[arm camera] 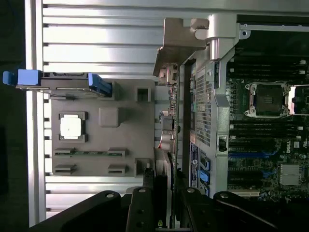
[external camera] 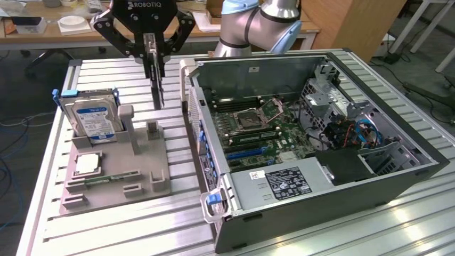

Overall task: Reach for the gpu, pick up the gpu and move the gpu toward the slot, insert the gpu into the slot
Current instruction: 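Pick up the gpu and move the gpu toward the slot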

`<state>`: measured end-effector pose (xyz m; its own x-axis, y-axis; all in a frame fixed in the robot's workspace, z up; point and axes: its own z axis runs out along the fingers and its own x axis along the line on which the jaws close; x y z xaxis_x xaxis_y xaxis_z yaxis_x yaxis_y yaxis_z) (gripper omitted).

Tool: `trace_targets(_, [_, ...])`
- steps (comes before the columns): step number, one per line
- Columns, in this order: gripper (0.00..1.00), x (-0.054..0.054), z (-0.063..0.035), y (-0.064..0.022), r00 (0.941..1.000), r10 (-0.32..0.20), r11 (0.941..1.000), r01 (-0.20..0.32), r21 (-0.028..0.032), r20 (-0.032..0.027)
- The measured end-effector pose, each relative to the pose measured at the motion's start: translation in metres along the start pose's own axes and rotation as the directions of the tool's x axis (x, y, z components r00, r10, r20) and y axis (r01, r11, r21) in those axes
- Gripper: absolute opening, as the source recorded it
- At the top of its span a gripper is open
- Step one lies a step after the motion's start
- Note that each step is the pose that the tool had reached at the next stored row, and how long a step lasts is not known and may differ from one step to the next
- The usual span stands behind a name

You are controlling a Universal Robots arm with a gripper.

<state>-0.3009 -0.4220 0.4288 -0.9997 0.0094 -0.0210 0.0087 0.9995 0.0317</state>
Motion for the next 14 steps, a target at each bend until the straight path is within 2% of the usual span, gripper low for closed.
trace_targets(9, [0.27, -0.001, 0.0001, 0.0001, 1.0, 0.0, 1.0, 0.0, -0.0002, 0.0])
trace_targets(14, [0.27, -0.01, 0.0006, 0.0001, 1.0, 0.0, 1.0, 0.0, -0.0001, 0.0])
